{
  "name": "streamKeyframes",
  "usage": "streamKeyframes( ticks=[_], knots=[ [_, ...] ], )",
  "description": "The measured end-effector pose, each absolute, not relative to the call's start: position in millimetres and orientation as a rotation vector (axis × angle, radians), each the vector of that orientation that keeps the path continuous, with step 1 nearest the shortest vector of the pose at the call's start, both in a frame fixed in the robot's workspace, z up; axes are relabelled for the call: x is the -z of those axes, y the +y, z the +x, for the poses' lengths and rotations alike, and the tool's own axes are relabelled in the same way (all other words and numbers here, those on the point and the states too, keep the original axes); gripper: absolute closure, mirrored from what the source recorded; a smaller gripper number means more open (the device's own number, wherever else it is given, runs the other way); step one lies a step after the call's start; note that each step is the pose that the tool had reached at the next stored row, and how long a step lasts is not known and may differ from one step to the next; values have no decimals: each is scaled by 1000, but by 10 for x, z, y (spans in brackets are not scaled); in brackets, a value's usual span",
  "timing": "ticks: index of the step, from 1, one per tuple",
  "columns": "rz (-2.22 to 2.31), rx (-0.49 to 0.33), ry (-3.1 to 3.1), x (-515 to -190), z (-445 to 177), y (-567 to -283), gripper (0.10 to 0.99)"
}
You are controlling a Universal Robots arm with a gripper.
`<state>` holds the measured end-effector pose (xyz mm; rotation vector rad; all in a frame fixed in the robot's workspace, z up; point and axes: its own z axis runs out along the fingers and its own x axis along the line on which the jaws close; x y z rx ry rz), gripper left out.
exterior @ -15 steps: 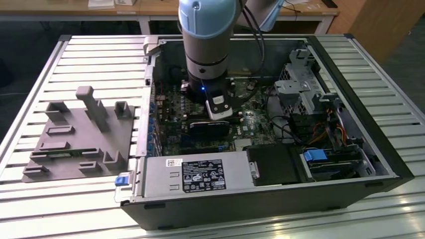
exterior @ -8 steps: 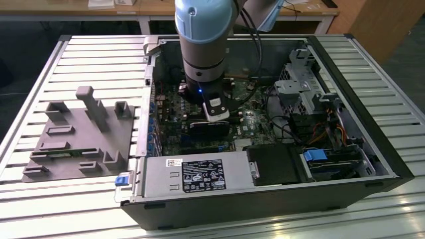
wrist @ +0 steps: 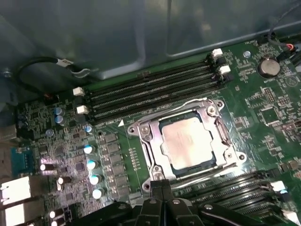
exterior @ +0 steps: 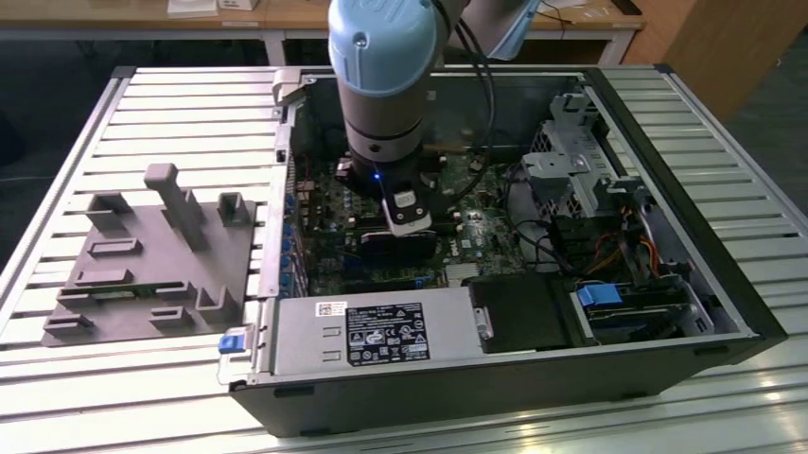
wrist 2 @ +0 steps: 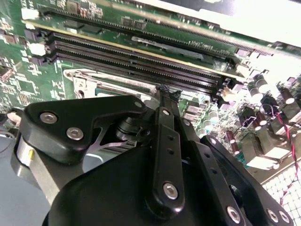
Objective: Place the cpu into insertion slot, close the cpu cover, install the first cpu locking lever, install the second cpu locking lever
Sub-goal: 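Install the second cpu locking lever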
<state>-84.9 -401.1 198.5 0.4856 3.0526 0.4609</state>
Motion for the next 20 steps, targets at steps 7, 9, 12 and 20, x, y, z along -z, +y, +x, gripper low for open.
streamKeyframes(
  ticks=[7, 9, 12, 20],
  knots=[
    [486, -482, 3051, -1939, -856, -4028, 984],
    [486, -489, 3051, -1932, -861, -4030, 984],
    [486, -498, 3050, -1920, -870, -4030, 984],
    [486, -499, 3050, -1895, -943, -4031, 984]
  ],
)
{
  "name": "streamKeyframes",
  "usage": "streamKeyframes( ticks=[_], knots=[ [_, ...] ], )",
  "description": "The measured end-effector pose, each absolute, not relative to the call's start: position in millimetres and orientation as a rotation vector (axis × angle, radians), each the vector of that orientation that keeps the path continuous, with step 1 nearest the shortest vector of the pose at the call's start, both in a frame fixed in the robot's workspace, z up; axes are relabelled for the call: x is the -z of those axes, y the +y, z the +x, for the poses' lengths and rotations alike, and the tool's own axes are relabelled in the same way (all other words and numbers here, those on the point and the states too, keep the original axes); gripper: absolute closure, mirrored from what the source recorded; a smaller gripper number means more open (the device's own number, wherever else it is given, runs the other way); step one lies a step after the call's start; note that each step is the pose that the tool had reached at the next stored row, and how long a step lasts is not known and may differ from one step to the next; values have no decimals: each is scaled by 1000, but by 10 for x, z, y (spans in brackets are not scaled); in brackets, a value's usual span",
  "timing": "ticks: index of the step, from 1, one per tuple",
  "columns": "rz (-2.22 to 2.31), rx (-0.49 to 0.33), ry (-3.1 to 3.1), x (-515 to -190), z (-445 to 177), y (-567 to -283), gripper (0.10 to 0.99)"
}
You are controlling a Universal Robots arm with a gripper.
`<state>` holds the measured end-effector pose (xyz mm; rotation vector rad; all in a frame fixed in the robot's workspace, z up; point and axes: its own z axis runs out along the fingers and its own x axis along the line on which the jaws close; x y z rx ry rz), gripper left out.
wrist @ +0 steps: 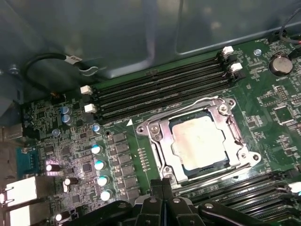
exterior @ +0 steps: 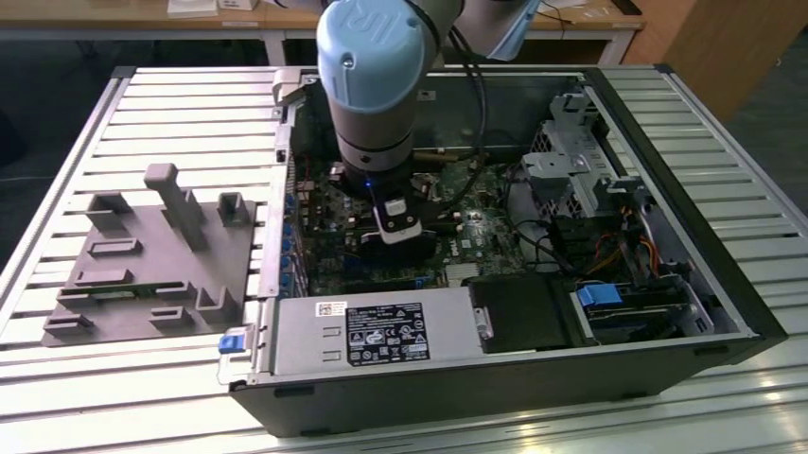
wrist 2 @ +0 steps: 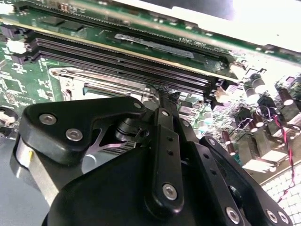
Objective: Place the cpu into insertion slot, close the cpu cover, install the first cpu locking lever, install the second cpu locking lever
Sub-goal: 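Install the second cpu locking lever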
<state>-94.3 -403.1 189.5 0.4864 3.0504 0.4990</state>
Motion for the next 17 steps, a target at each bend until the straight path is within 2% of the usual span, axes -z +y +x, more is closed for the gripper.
streamKeyframes(
  ticks=[17],
  knots=[
    [485, -451, 3053, -1927, -979, -4034, 984]
  ],
)
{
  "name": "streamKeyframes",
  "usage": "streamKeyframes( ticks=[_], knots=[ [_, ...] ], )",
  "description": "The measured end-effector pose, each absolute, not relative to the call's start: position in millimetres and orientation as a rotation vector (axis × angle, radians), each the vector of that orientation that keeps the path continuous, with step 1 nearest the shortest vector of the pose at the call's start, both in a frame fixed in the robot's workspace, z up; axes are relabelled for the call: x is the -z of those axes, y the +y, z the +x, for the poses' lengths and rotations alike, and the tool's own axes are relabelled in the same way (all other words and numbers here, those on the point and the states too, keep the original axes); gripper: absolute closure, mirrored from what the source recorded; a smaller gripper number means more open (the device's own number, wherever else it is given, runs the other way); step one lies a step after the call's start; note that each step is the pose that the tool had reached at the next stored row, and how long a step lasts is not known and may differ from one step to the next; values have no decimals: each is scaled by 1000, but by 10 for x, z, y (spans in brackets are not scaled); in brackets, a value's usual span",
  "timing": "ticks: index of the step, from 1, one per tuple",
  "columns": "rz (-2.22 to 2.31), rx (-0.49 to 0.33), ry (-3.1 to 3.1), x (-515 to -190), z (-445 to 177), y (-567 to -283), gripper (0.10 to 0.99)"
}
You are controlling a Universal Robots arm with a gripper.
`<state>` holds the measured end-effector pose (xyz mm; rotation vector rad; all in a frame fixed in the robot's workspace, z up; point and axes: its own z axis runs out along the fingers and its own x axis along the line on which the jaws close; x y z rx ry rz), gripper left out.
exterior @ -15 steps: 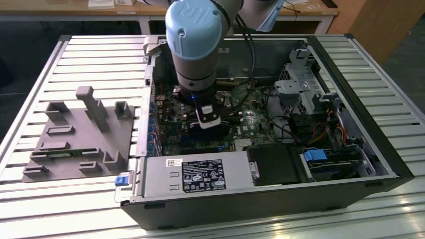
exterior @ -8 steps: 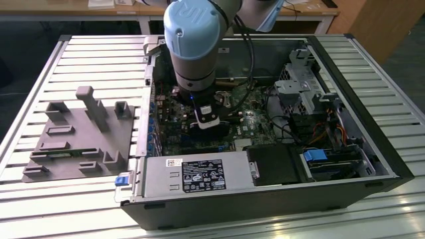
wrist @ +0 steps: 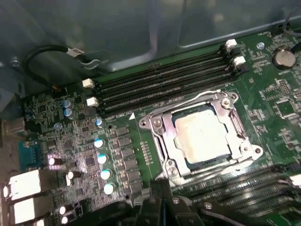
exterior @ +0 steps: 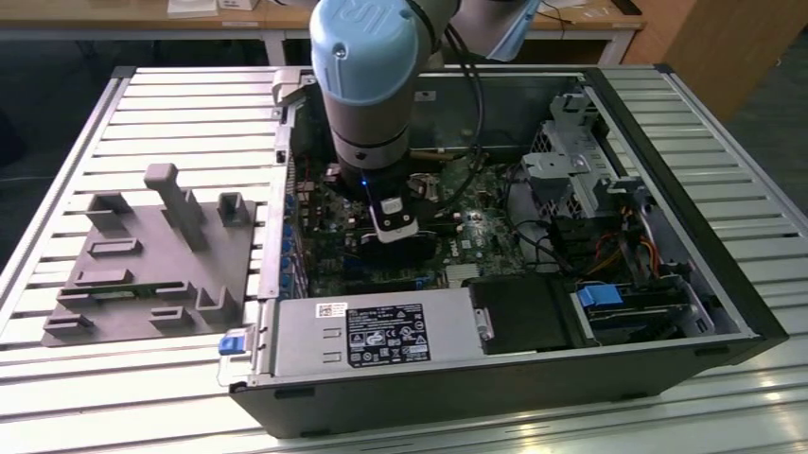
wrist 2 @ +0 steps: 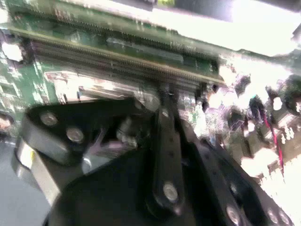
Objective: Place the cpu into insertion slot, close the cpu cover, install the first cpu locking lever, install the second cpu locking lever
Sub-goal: 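Install the second cpu locking lever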
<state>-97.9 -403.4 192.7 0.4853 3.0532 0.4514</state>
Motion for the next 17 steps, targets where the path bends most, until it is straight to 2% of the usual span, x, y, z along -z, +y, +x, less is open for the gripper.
streamKeyframes(
  ticks=[7, 17],
  knots=[
    [485, -453, 3053, -2053, -977, -4030, 984],
    [486, -453, 3054, -2056, -742, -4028, 984]
  ],
)
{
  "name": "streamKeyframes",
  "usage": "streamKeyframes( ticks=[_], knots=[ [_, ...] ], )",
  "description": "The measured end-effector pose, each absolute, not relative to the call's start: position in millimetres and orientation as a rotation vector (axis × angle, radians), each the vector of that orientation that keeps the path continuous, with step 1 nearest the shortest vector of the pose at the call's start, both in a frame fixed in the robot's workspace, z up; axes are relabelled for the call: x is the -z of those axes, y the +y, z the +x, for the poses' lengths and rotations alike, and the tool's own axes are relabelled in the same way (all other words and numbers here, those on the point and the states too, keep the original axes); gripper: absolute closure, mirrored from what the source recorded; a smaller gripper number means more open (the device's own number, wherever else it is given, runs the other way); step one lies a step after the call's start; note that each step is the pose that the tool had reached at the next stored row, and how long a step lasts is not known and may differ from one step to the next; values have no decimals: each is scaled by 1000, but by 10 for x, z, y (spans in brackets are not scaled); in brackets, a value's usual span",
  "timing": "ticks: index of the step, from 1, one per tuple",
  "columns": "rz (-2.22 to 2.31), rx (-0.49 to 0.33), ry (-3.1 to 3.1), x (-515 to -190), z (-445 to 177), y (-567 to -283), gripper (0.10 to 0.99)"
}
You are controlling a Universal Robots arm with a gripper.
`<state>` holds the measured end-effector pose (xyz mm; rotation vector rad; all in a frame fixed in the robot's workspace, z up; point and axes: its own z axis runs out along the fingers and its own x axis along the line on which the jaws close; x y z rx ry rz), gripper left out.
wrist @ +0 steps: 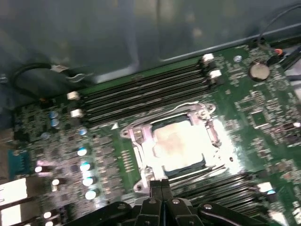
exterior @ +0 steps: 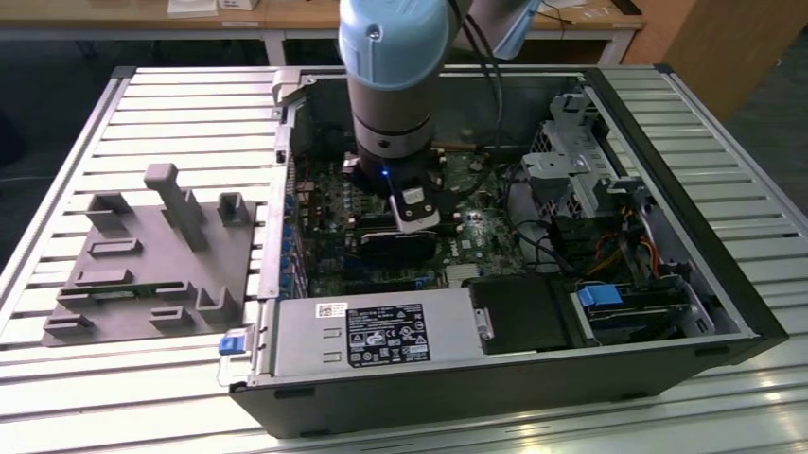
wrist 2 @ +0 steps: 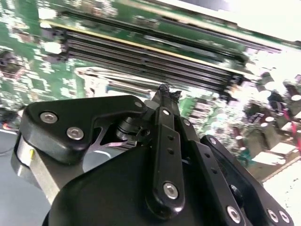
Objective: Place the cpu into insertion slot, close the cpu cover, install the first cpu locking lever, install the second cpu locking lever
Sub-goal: 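Install the second cpu locking lever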
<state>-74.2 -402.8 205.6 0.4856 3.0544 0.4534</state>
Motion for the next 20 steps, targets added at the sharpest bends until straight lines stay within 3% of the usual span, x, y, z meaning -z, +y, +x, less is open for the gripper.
streamKeyframes(
  ticks=[12, 20],
  knots=[
    [486, -438, 3056, -2056, -536, -3947, 984],
    [484, -367, 3059, -2057, -510, -3799, 984]
  ],
)
